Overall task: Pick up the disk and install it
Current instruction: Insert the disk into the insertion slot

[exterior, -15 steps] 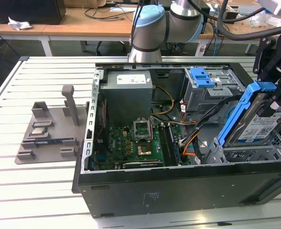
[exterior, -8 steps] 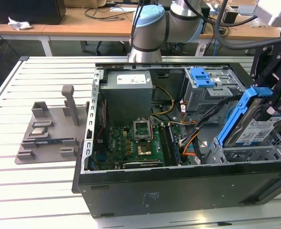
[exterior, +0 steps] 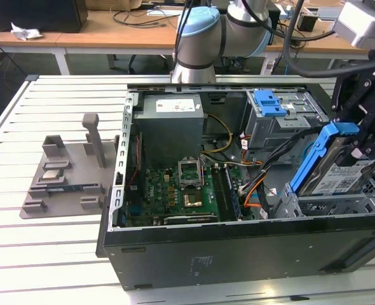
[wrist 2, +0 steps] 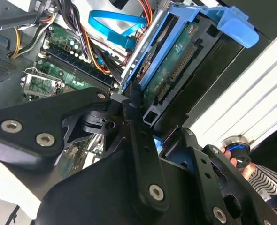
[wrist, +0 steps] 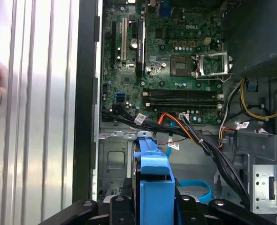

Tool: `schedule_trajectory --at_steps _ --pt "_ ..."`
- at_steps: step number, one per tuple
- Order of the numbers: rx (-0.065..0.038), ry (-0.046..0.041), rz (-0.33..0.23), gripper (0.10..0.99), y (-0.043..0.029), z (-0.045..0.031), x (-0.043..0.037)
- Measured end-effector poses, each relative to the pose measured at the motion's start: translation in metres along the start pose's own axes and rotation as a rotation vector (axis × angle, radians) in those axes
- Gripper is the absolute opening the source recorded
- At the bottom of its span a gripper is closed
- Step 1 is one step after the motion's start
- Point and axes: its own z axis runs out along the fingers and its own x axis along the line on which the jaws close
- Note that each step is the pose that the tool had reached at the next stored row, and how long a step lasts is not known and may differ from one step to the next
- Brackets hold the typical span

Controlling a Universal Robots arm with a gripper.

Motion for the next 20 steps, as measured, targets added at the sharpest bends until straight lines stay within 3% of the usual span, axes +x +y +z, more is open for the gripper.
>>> schedule_trajectory --at_steps 12,20 --pt "0.0 -0.0001 0.0 0.369 -0.0007 0.0119 0.0001" --pt "0.0 -0.0001 0.0 0.38 -0.0008 0.0129 0.0001"
